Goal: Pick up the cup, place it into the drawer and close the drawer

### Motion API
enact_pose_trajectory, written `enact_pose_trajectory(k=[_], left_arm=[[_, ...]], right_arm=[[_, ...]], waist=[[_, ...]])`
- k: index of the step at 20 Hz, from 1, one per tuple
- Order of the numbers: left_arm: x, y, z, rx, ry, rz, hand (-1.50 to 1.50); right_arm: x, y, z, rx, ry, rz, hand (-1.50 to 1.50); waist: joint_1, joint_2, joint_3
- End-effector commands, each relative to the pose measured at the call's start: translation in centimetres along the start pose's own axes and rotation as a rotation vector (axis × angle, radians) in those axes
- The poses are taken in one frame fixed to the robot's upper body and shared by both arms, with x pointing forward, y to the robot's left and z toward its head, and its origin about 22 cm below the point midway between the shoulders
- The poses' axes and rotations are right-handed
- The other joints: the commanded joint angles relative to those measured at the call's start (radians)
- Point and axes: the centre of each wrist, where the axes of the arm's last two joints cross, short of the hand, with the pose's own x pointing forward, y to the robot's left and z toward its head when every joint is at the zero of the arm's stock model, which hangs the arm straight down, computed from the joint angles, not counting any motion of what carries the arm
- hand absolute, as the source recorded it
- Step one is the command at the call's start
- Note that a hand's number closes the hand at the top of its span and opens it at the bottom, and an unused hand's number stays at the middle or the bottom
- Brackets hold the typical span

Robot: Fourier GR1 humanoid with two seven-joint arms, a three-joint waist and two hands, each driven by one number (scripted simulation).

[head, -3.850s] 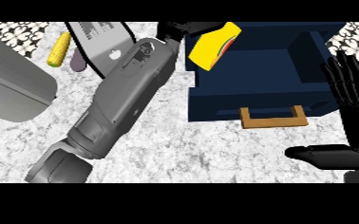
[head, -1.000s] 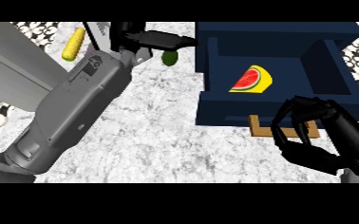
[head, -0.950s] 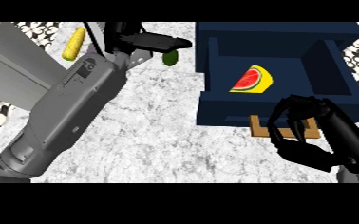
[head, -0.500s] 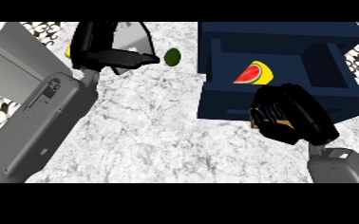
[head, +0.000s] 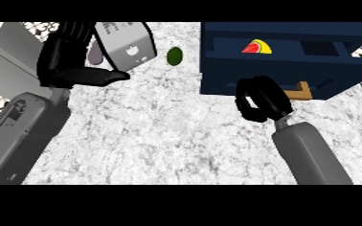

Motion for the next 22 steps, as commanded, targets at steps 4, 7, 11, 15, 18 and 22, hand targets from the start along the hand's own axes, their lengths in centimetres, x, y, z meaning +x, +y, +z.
enact_pose_trajectory(k=[4,7,11,15,18,22], left_arm=[[-0.9,3.3,3.3,0.003,0.017,-0.012,-1.5],[-0.9,4.1,2.5,-0.002,-0.004,-0.003,-1.5],[0.1,5.0,3.1,-0.021,-0.003,0.023,-1.5],[-0.8,3.6,3.7,-0.048,-0.001,0.039,-1.5],[-0.6,2.7,2.3,-0.042,0.002,0.052,-1.5],[-0.7,3.7,3.2,-0.074,0.016,0.061,-1.5]], right_arm=[[-3.2,0.1,-4.9,0.035,0.017,-0.051,1.5],[-3.2,0.5,-6.5,0.072,0.043,-0.031,1.5],[-5.2,-2.1,-7.2,0.059,0.087,-0.09,1.5],[-7.5,-4.0,-6.5,0.048,0.135,-0.096,1.5],[-7.9,-5.5,-6.7,0.064,0.117,-0.112,1.5],[-8.1,-6.7,-7.0,0.045,0.135,-0.154,1.5]], waist=[[0.001,0.008,0.004],[0.008,0.017,0.004],[0.031,0.023,0.005],[0.047,0.034,0.006],[0.036,0.039,0.006],[0.059,0.041,0.006]])
